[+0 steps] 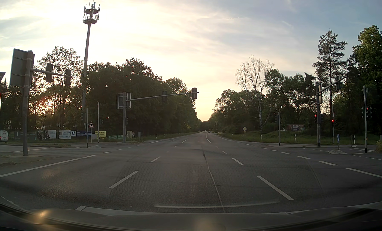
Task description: Follow the waypoints while adhering to traffic rules and regulations
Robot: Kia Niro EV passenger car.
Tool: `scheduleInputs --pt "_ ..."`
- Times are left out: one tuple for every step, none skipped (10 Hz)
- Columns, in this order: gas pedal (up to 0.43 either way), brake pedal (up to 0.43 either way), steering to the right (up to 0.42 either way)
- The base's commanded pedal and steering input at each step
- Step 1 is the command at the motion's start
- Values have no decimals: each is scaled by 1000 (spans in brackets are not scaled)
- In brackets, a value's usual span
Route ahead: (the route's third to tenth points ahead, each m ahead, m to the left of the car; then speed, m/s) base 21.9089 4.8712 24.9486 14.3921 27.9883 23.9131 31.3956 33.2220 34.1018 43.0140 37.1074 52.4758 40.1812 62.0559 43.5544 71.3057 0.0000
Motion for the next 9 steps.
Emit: scheduleInputs --pt "0 390 1" --pt "0 390 1" --pt "0 390 1" --pt "0 390 1" --pt "0 384 1" --pt "0 384 1" --pt "0 384 1" --pt "0 384 1" --pt "0 384 1"
